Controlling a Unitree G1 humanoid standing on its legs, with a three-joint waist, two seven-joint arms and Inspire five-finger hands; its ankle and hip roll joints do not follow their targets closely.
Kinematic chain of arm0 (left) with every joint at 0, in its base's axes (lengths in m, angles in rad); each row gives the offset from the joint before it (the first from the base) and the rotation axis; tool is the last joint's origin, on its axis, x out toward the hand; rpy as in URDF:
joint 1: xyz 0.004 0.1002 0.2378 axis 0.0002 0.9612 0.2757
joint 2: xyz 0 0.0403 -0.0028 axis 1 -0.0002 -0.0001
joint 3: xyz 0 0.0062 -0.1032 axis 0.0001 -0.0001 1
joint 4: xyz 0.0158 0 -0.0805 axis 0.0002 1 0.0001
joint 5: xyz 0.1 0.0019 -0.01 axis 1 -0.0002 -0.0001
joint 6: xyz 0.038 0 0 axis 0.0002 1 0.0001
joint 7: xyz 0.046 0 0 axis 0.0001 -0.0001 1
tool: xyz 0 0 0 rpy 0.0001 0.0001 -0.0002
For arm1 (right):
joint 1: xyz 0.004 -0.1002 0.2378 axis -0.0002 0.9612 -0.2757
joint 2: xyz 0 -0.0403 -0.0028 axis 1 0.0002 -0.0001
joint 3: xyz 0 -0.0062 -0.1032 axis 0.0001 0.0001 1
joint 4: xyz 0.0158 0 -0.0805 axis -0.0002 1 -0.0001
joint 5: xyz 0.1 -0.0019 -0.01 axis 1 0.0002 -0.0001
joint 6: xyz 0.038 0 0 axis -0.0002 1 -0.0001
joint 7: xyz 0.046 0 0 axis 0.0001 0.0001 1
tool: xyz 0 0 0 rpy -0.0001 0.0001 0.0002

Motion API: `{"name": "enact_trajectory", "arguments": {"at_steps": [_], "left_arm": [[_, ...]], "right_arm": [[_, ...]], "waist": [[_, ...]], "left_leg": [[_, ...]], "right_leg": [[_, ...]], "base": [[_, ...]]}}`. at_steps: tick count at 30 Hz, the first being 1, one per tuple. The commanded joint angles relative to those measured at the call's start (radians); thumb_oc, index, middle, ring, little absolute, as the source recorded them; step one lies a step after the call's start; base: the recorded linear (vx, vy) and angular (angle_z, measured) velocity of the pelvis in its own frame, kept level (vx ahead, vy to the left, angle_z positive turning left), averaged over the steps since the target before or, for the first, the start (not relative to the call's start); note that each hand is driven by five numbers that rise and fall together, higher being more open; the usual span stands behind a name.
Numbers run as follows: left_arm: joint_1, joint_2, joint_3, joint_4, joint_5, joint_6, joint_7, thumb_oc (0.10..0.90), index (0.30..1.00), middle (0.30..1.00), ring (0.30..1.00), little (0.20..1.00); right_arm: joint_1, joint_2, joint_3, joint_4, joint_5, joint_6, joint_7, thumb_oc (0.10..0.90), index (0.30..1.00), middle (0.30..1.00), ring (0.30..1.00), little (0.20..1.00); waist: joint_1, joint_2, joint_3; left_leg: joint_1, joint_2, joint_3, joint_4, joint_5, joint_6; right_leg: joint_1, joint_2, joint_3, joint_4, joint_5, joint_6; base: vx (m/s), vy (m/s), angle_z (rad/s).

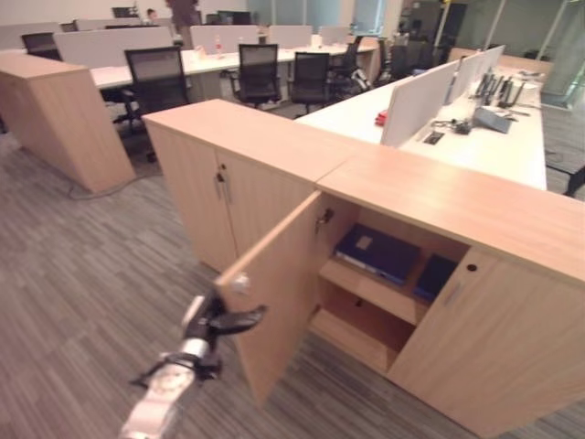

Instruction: Put the empty folder in the office cabinet

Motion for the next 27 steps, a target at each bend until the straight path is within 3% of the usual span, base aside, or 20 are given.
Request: {"name": "enact_trajectory", "arguments": {"at_steps": [1,7,13,15,16,19,20,22,23,24,25,26,27], "left_arm": [[-0.306,-0.164,-0.127,-0.179,-0.096,-0.052,-0.218,0.8,0.9,0.9,0.9,0.9],[-0.402,-0.14,-0.268,-0.248,-0.066,-0.036,-0.253,0.8,0.9,0.9,0.9,0.9],[-0.439,-0.148,-0.301,-0.238,-0.061,-0.043,-0.246,0.8,0.9,0.9,0.9,0.9],[-0.457,-0.155,-0.296,-0.224,-0.06,-0.057,-0.234,0.8,0.9,0.9,0.9,0.9],[-0.468,-0.154,-0.279,-0.199,-0.042,-0.066,-0.231,0.8,0.9,0.9,0.9,0.9],[-0.435,-0.155,-0.226,-0.149,0.001,-0.088,-0.217,0.8,0.9,0.9,0.9,0.9],[-0.406,-0.138,-0.176,-0.132,0.013,-0.082,-0.219,0.8,0.9,0.9,0.9,0.9],[-0.341,-0.119,-0.132,-0.146,0.025,-0.073,-0.228,0.8,0.9,0.9,0.9,0.9],[-0.314,-0.114,-0.115,-0.145,0.027,-0.072,-0.236,0.8,0.9,0.9,0.9,0.9],[-0.287,-0.115,-0.099,-0.137,0.03,-0.072,-0.236,0.8,0.9,0.9,0.9,0.9],[-0.243,-0.117,-0.075,-0.131,0.043,-0.081,-0.236,0.8,0.9,0.9,0.9,0.9],[-0.243,-0.116,-0.074,-0.132,0.043,-0.081,-0.236,0.8,0.9,0.9,0.9,0.9],[-0.216,-0.115,-0.059,-0.135,0.057,-0.087,-0.234,0.8,0.9,0.9,0.9,0.9]], "right_arm": [[-0.109,0.015,0.057,0.043,0.032,-0.003,-0.01,0.8,0.9,0.9,0.9,0.9],[-0.135,0.037,0.117,0.033,0.027,-0.01,-0.017,0.8,0.9,0.9,0.9,0.9],[-0.148,0.044,0.136,0.019,0.052,-0.02,-0.016,0.8,0.9,0.9,0.9,0.9],[-0.193,0.04,0.145,0.005,0.072,-0.023,-0.013,0.8,0.9,0.9,0.9,0.9],[-0.218,0.046,0.161,-0.005,0.099,-0.033,-0.013,0.8,0.9,0.9,0.9,0.9],[-0.179,0.039,0.168,-0.007,0.116,-0.048,-0.001,0.8,0.9,0.9,0.9,0.9],[-0.123,0.008,0.139,0.004,0.094,-0.038,0.007,0.8,0.9,0.9,0.9,0.9],[-0.079,-0.035,0.104,0.037,0.067,-0.034,0.002,0.8,0.9,0.9,0.9,0.9],[-0.069,-0.049,0.089,0.048,0.06,-0.031,0.001,0.8,0.9,0.9,0.9,0.9],[-0.065,-0.065,0.08,0.051,0.053,-0.03,-0.003,0.8,0.9,0.9,0.9,0.9],[-0.053,-0.071,0.077,0.043,0.048,-0.033,-0.001,0.8,0.9,0.9,0.9,0.9],[-0.053,-0.071,0.078,0.043,0.048,-0.033,-0.002,0.8,0.9,0.9,0.9,0.9],[-0.048,-0.068,0.079,0.037,0.045,-0.037,-0.001,0.8,0.9,0.9,0.9,0.9]], "waist": [[-0.083,0.047,0.02],[-0.089,0.045,0.028],[-0.097,0.044,0.038],[-0.096,0.056,0.077],[-0.091,0.057,0.09],[-0.107,0.04,0.075],[-0.123,0.026,0.078],[-0.129,0.005,0.103],[-0.13,0.004,0.107],[-0.129,0.006,0.111],[-0.121,0.008,0.115],[-0.124,0.006,0.109],[-0.115,0.005,0.113]], "left_leg": [[0.098,0.018,-0.029,0.0,-0.199,-0.012],[0.089,0.024,-0.038,0.0,-0.194,-0.016],[0.082,0.036,-0.03,0.0,-0.188,-0.024],[0.068,0.068,0.013,0.0,-0.18,-0.023],[0.063,0.117,0.088,0.0,-0.165,-0.048],[0.08,0.157,0.113,0.0,-0.15,-0.074],[0.084,0.188,0.141,0.063,-0.162,-0.081],[-0.013,0.22,0.152,0.284,-0.195,-0.073],[-0.029,0.231,0.157,0.337,-0.193,-0.068],[-0.047,0.232,0.151,0.38,-0.18,-0.062],[-0.085,0.189,0.099,0.385,-0.177,-0.049],[-0.091,0.185,0.097,0.381,-0.171,-0.048],[-0.102,0.153,0.065,0.367,-0.192,-0.042]], "right_leg": [[-0.001,0.022,-0.049,0.005,-0.028,0.019],[-0.006,0.03,-0.054,0.008,-0.032,0.013],[-0.02,0.042,-0.047,0.009,-0.036,0.009],[-0.114,0.049,-0.039,0.125,-0.041,0.004],[-0.132,0.082,-0.098,0.125,-0.063,-0.014],[-0.099,0.133,-0.056,0.048,-0.058,-0.037],[-0.077,0.167,-0.022,0.03,-0.072,-0.056],[-0.065,0.191,0.013,0.034,-0.088,-0.098],[-0.051,0.205,0.026,0.028,-0.094,-0.108],[-0.048,0.213,0.038,0.028,-0.098,-0.117],[-0.05,0.215,0.06,0.028,-0.102,-0.121],[-0.057,0.212,0.057,0.028,-0.101,-0.12],[-0.057,0.211,0.069,0.031,-0.101,-0.119]], "base": [[-0.03,-0.028,0.02],[-0.02,-0.029,-0.09],[-0.03,-0.046,-0.07],[-0.16,-0.2,-0.63],[-0.07,-0.336,-1.2],[0.07,-0.34,-1.12],[0.06,-0.331,-0.69],[-0.03,-0.336,-0.35],[-0.03,-0.223,-0.5],[-0.01,-0.084,-0.6],[-0.02,-0.029,-0.59],[-0.01,0.001,-0.55],[0.03,0.018,-0.35]]}}
